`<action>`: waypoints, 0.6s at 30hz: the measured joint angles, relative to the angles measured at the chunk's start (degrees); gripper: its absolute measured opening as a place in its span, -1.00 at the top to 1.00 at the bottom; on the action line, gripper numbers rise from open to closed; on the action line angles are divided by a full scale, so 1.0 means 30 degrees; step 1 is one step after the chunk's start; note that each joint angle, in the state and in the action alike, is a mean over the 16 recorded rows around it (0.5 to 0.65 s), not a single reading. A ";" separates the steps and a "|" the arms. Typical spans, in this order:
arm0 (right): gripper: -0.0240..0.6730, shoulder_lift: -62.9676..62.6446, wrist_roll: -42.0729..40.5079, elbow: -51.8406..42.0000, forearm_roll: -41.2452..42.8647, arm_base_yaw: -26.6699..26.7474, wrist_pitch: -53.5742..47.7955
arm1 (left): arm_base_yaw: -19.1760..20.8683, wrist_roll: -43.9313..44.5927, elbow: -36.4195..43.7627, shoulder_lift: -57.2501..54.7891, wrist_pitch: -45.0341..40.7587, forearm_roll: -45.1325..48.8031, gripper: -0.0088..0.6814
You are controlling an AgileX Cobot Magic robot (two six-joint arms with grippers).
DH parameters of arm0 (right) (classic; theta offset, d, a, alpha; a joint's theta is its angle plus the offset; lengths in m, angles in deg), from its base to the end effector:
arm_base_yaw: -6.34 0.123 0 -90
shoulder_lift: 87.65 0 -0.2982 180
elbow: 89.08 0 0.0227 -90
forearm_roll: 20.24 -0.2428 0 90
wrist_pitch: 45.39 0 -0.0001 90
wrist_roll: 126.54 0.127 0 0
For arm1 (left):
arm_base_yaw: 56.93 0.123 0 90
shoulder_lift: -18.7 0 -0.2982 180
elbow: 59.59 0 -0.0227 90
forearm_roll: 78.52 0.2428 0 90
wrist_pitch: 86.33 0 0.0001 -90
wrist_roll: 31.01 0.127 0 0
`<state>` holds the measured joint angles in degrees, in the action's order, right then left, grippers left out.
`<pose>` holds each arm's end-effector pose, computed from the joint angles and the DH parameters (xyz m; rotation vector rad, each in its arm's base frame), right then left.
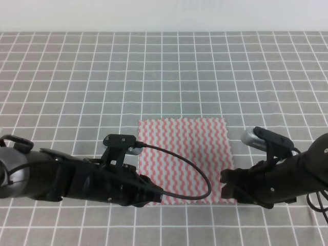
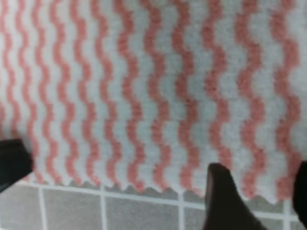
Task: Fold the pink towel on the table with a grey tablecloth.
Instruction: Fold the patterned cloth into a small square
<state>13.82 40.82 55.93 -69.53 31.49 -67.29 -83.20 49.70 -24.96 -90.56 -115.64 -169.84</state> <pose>0.2578 0.1608 0.1482 0.1234 2.7607 0.6991 0.2649 -0.2002 0.1332 0.5626 2.4942 -0.9011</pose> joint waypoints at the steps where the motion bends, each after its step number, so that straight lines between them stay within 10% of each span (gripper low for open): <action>1: 0.09 0.0042 0.0000 0.0066 0.0068 0.0000 -0.0083 | 0.0000 0.0000 0.0000 0.0000 -0.0002 0.0007 0.99; 18: 0.12 0.0161 0.0036 0.0335 0.1895 -0.0013 -0.0514 | 0.0000 0.0001 -0.0017 0.0029 -0.0042 0.0198 0.99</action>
<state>14.30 40.93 56.94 -63.84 31.45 -68.83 -83.20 49.70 -25.02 -90.47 -115.76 -169.25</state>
